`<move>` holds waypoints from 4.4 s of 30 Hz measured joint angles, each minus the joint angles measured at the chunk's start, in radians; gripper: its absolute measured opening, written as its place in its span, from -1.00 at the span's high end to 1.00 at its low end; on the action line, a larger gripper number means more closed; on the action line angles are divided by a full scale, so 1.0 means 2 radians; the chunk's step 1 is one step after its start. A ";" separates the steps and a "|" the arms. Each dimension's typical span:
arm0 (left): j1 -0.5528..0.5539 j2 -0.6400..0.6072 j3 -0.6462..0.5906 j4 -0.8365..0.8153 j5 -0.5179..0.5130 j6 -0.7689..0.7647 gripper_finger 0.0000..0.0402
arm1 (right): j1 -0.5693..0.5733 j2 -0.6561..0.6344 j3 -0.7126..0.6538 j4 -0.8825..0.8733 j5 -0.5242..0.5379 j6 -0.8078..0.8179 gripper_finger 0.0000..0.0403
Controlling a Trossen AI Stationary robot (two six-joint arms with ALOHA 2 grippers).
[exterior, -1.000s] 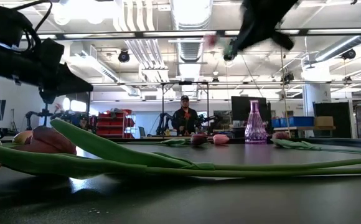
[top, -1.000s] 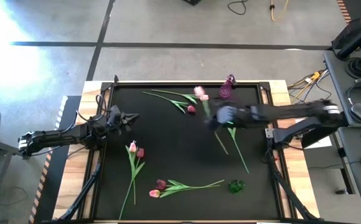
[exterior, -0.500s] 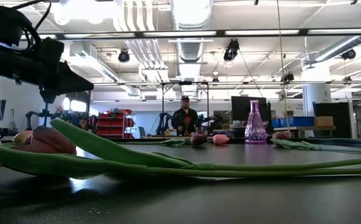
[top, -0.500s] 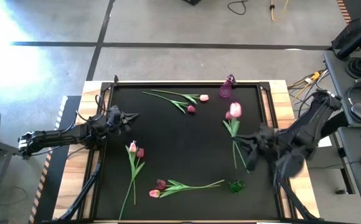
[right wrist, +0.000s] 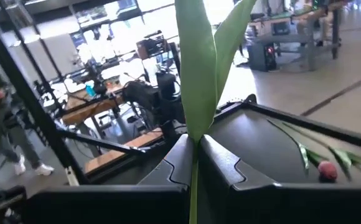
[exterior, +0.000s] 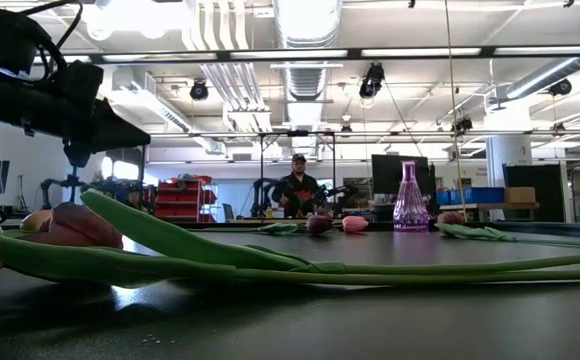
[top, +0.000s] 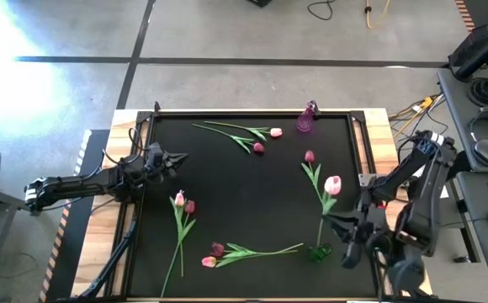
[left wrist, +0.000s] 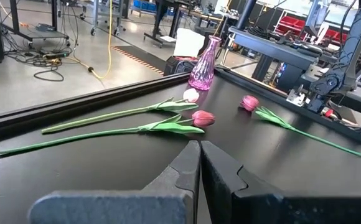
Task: Sort flowers into vase by color
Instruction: Put the middle right pink tulip into the transparent pink vase, then put the top center red tulip into the transparent green vase
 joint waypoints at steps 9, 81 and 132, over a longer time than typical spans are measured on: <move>0.000 0.000 0.000 -0.001 0.000 0.000 1.00 | 0.007 -0.033 0.055 -0.356 -0.012 0.206 0.94; 0.000 0.018 0.000 0.010 -0.001 0.017 1.00 | -0.866 -0.083 -0.171 0.491 -0.568 -0.576 0.96; 0.000 0.043 0.000 0.015 -0.001 0.012 1.00 | -0.914 -0.119 -0.209 0.281 -0.559 -0.485 0.60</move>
